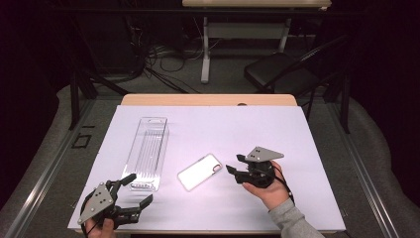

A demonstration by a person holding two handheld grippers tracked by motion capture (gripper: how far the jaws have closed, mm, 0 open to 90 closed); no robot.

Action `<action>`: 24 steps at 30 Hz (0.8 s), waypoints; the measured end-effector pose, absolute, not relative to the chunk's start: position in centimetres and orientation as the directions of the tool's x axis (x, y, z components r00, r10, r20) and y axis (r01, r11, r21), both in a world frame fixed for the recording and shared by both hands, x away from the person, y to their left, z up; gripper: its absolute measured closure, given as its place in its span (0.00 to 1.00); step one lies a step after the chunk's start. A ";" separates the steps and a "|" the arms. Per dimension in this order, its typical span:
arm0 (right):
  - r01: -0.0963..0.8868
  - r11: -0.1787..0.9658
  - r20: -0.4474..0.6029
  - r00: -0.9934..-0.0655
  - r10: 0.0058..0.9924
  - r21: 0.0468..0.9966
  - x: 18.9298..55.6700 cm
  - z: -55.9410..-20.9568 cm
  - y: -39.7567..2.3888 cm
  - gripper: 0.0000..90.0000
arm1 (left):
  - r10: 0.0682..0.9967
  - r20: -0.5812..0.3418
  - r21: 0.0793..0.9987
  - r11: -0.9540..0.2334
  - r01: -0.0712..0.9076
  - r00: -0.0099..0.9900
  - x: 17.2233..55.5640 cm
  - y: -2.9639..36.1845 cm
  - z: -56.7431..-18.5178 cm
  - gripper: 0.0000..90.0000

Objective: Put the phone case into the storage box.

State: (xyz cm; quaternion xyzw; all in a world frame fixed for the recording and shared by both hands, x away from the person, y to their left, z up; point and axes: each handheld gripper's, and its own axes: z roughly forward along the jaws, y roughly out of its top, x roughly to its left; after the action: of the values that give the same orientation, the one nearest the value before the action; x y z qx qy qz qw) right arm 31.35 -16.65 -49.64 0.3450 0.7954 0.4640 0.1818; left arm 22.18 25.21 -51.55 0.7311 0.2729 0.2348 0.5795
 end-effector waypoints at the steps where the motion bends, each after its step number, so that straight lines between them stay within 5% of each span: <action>1: 0.388 0.334 0.035 -0.695 0.718 0.859 31.6 -49.6 -16.5 0.52 | 0.672 0.027 0.975 -0.180 0.128 0.740 22.2 25.2 -51.5 0.17; 24: 0.426 0.382 0.028 -0.696 0.718 0.820 34.8 -49.1 -14.1 0.58 | 0.676 0.026 0.974 -0.184 0.135 0.737 22.3 25.4 -51.6 0.17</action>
State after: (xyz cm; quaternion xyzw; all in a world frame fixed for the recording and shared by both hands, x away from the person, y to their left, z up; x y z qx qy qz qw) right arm 34.75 -14.05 -49.07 0.3513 0.8137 0.4311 0.1691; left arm 22.26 25.35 -51.60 0.7328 0.2766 0.2349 0.5756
